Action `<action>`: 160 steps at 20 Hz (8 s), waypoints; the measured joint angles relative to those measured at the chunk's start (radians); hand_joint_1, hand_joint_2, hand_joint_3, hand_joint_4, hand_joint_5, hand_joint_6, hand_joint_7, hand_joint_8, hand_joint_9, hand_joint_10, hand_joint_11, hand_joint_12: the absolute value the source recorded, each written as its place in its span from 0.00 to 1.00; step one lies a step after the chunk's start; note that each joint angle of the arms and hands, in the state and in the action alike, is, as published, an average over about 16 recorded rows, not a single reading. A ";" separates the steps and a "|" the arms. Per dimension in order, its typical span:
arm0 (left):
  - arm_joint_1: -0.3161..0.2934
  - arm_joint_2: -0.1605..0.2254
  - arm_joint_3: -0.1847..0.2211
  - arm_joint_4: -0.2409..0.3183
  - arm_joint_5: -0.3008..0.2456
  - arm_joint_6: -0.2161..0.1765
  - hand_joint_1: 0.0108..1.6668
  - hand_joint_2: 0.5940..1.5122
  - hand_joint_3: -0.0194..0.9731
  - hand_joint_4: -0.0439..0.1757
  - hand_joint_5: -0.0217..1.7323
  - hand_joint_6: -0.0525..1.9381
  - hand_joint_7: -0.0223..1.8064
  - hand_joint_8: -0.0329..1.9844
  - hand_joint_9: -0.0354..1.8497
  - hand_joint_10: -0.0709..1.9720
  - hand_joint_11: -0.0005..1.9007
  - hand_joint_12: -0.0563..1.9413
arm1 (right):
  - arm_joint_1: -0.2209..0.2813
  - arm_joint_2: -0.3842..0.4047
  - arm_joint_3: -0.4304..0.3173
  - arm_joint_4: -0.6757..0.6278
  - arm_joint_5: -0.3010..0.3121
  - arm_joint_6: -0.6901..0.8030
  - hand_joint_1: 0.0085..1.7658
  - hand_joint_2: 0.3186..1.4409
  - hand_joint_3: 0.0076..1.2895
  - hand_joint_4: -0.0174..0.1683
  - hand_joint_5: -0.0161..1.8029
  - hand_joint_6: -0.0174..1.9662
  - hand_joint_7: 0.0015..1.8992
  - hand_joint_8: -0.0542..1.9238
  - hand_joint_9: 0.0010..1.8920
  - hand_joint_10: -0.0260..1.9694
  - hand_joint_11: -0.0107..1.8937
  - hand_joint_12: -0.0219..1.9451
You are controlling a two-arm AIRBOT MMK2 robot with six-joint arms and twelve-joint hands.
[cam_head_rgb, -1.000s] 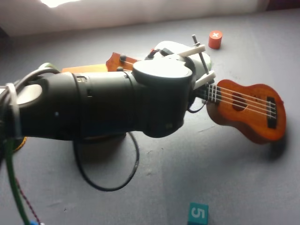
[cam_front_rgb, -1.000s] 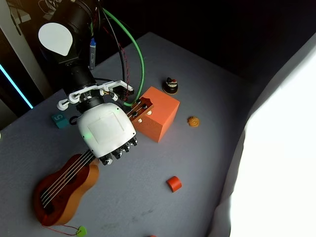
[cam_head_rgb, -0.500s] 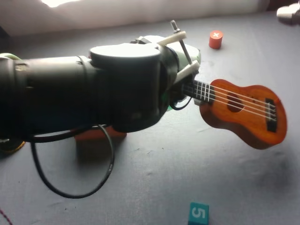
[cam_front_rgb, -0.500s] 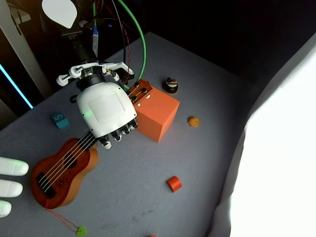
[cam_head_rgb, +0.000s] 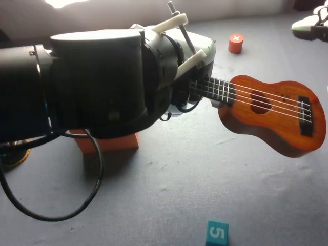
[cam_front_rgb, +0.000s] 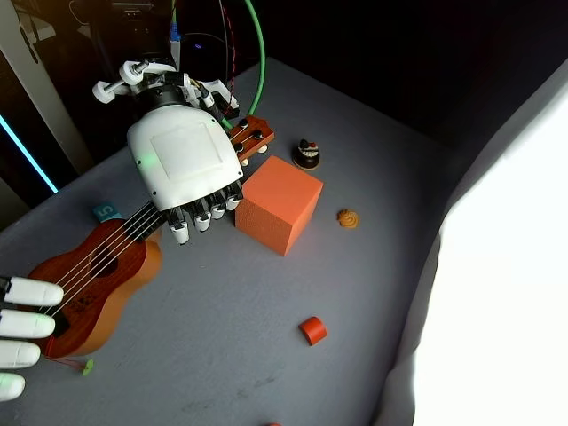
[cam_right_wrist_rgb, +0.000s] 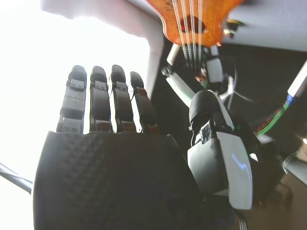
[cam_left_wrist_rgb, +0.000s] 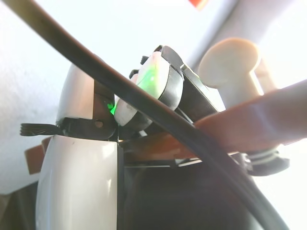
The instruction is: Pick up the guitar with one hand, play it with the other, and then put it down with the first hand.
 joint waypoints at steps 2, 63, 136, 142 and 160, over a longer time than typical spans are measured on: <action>-0.007 0.010 -0.009 -0.007 -0.002 0.004 0.90 0.54 0.00 0.69 0.72 0.98 0.74 1.00 0.77 0.98 0.76 0.99 | -0.004 0.002 0.000 -0.067 0.022 0.059 0.03 0.89 0.01 0.08 0.07 0.03 0.07 0.03 0.03 0.02 0.02 0.01; -0.003 0.079 -0.056 0.066 0.044 -0.144 0.90 0.54 0.00 0.92 0.70 0.97 0.74 1.00 0.76 0.98 0.75 0.99 | -0.010 -0.038 0.049 0.010 0.200 -0.016 0.04 0.89 0.01 0.07 0.06 0.14 0.09 0.03 0.05 0.02 0.02 0.06; 0.390 -0.035 0.007 0.571 0.028 -0.681 0.04 0.52 0.04 0.56 0.04 0.03 0.06 0.02 0.06 0.05 0.01 0.14 | -0.012 -0.049 0.043 0.146 0.160 -0.179 0.04 0.89 0.01 0.06 0.04 0.09 0.06 0.03 0.04 0.02 0.02 0.01; 0.284 0.016 -0.005 0.450 -0.023 -0.546 0.01 0.54 0.04 0.51 0.06 0.04 0.06 0.02 0.06 0.05 0.01 0.13 | -0.014 -0.048 0.042 0.144 0.160 -0.179 0.03 0.89 0.01 0.06 0.05 0.10 0.07 0.03 0.05 0.04 0.02 0.04; -0.138 0.210 -0.086 -0.150 -0.085 0.167 0.02 0.72 0.04 0.21 0.53 0.47 0.52 0.65 0.47 0.80 0.31 0.96 | -0.016 -0.045 0.038 0.132 0.163 -0.179 0.07 0.91 0.01 0.06 0.32 0.69 0.35 0.77 0.29 0.91 0.27 0.99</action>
